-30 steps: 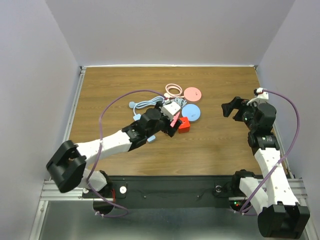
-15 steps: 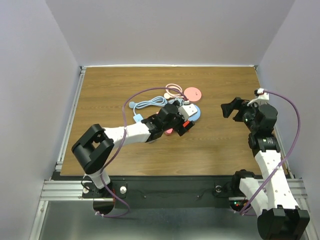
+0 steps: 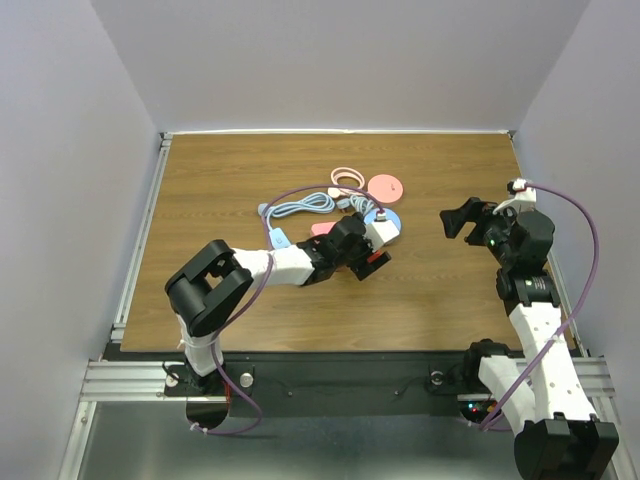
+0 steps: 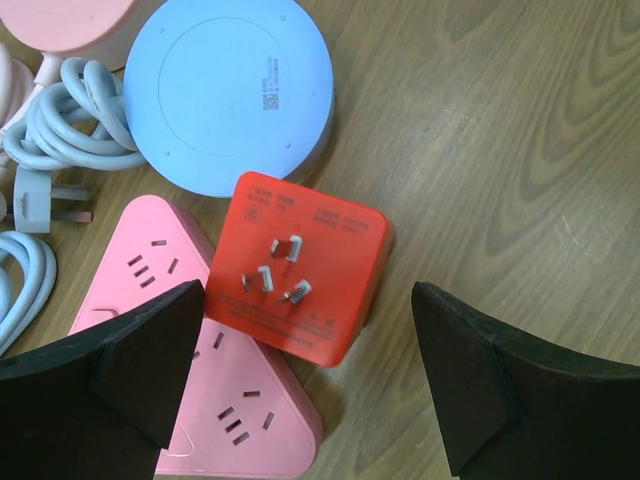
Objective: Insert the plug
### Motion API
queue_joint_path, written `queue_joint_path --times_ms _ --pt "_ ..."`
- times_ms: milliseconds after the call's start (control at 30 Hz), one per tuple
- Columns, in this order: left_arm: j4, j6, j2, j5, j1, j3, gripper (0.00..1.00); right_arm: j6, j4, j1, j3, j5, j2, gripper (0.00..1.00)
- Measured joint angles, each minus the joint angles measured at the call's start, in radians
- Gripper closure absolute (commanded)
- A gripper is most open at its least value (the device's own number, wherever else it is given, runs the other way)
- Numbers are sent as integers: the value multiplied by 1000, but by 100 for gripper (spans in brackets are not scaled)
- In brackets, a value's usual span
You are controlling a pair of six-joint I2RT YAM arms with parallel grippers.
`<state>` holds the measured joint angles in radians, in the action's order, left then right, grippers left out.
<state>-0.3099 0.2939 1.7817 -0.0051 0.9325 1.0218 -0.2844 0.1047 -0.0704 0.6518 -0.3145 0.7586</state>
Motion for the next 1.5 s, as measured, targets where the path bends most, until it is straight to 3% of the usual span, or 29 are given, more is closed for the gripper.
queue_joint_path --times_ms 533,633,667,700,767,800,867,900,1233,1500 --pt "-91 57 35 -75 15 2 7 0 0 0 0 -32 1 0" --pt "-90 60 43 -64 14 2 11 0 0 0 0 -36 2 0" --pt "-90 60 45 -52 14 2 16 0 0 0 0 -38 3 0" --pt "-90 61 47 -45 15 2 29 0 0 0 0 -39 5 0" --pt "-96 64 50 -27 14 3 42 0 0 0 0 -43 11 0" --pt "-100 71 50 -19 14 3 55 0 0 0 0 -45 14 0" --pt "-106 62 51 6 15 16 72 0 0 0 0 -50 17 0" --pt "-106 59 54 17 15 21 100 1 0 0 0 -55 18 0" --pt "-103 -14 56 77 13 39 100 12 0 0 0 -138 86 0" --pt "-98 -159 -115 129 -14 -50 100 -1 -2 0 4 -242 93 0"
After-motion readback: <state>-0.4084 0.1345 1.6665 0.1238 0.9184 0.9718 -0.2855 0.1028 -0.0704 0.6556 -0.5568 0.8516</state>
